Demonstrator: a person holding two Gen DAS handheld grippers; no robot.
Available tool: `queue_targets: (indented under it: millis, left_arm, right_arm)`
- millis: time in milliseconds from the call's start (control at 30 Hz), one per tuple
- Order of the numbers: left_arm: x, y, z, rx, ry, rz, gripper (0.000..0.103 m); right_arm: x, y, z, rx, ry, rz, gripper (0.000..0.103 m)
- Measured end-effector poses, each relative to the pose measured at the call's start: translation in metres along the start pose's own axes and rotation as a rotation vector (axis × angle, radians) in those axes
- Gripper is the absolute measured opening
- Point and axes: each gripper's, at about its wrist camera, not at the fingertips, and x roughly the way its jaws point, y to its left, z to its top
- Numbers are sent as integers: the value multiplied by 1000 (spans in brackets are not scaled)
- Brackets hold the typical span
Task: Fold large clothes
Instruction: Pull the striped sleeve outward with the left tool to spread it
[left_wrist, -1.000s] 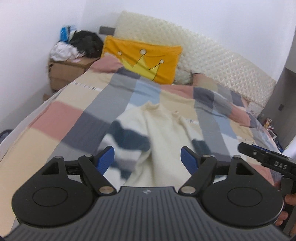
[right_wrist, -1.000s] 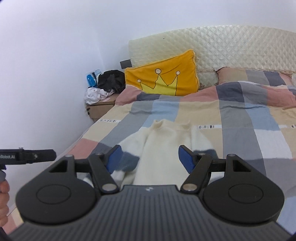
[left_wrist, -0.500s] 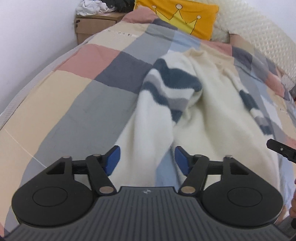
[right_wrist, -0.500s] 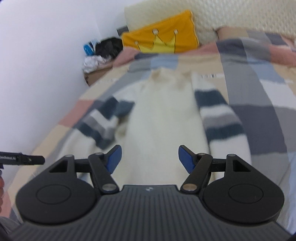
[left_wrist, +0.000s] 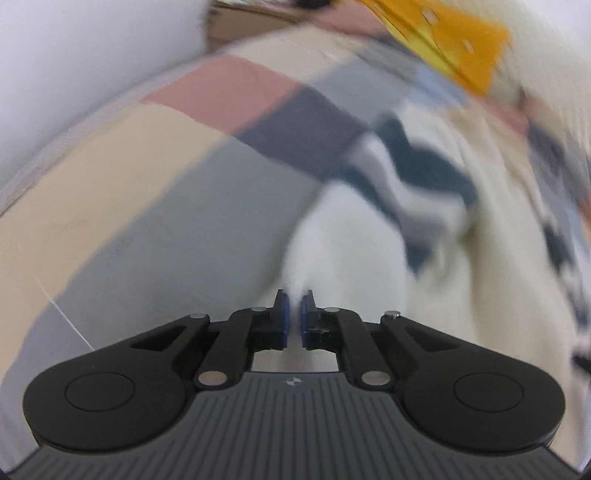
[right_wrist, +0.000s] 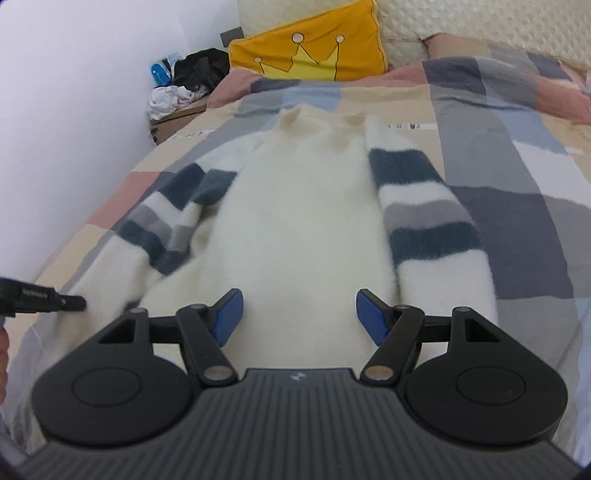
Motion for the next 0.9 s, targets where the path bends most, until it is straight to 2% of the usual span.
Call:
queue_targets:
  millis: [67,200,367,500,600,700,800,900]
  left_arm:
    - [-14,12,23,-29,-68,20,7]
    - [-36,39,84,-104,-143,47,7]
    - [-43,43,164,-86,-246,177,7]
    - [-35,37,225,-58,-287,207,6]
    - [-16,35,268,-9,-305,257,6]
    - [19,46,303,12,-284,295,6]
    - [66,65,319,17,-243,336,6]
    - [115,91,314,17,-188,380,6]
  right_arm:
    - [0,-3,1,1,-4,-1,70]
    - [2,-8,3,17,-5,1,70]
    - [2,0,7,-14,-28,-2,70]
    - [2,4,11,-61,-63,-9,70]
    - [9,6,13,-74,-66,7,70]
    - [21,10,17,-83,-48,16,70]
    - [35,17,18,-106,-44,11,70]
    - [52,23,18,-135,-26,22,70]
